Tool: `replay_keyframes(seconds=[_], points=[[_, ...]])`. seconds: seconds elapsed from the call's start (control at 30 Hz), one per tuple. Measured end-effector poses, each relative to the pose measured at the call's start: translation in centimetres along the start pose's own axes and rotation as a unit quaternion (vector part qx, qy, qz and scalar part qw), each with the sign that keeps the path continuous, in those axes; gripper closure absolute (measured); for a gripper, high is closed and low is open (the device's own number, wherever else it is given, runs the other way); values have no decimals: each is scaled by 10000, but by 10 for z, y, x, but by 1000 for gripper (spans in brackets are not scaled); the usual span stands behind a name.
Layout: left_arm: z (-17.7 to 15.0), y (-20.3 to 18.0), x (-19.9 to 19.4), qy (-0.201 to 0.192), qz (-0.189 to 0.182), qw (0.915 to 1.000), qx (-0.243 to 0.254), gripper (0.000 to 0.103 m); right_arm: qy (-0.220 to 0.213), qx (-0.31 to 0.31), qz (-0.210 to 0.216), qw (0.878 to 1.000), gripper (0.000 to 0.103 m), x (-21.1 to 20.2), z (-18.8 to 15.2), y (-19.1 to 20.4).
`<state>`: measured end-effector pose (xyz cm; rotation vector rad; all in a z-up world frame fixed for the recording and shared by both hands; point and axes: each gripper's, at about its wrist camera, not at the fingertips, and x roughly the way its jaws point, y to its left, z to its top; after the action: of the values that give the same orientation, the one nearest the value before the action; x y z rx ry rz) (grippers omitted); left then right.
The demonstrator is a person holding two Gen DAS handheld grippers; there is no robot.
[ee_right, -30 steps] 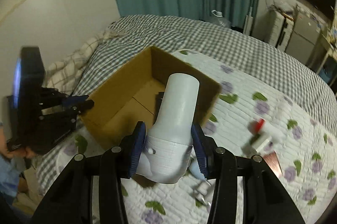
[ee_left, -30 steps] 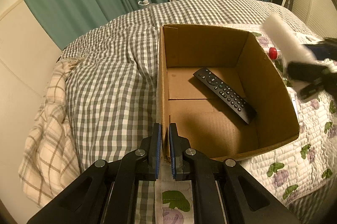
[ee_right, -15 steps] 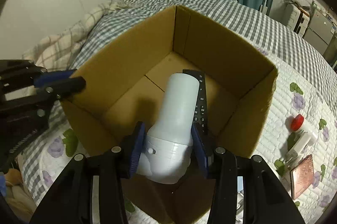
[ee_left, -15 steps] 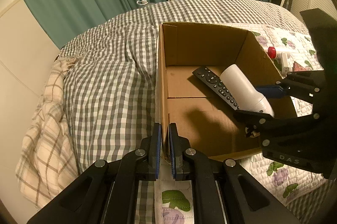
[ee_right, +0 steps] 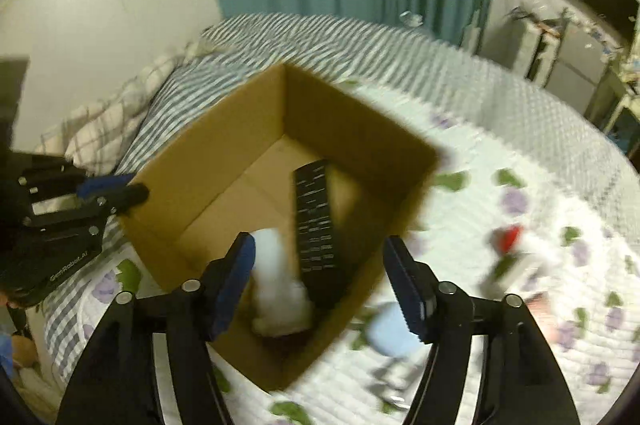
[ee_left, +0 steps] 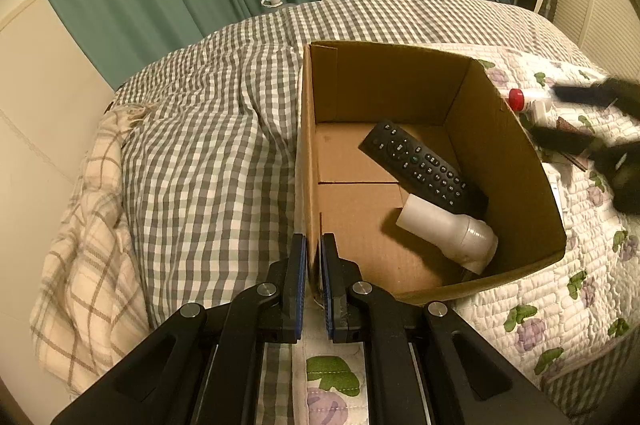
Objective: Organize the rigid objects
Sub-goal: 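Move the right tool to the pink card case and grasp it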
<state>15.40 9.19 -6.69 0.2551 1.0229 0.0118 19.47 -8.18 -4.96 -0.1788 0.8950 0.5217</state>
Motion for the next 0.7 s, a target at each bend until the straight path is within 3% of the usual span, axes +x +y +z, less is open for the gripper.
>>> replay_keyframes(seconds=[0.17, 0.33, 0.53, 0.7], points=[[1, 0, -1, 16, 54, 10000, -13, 95, -275, 145, -714, 9970, 19, -47, -4, -49], [3, -1, 0, 47, 93, 9999, -43, 95, -170, 400, -1238, 9914, 10, -67, -30, -101], [4, -1, 1, 84, 127, 9999, -78, 95, 329, 625, -1592, 9847, 8, -39, -68, -146], [4, 0, 1, 99, 136, 9998, -92, 95, 611, 854, -1501, 9831, 8, -6, -90, -166]])
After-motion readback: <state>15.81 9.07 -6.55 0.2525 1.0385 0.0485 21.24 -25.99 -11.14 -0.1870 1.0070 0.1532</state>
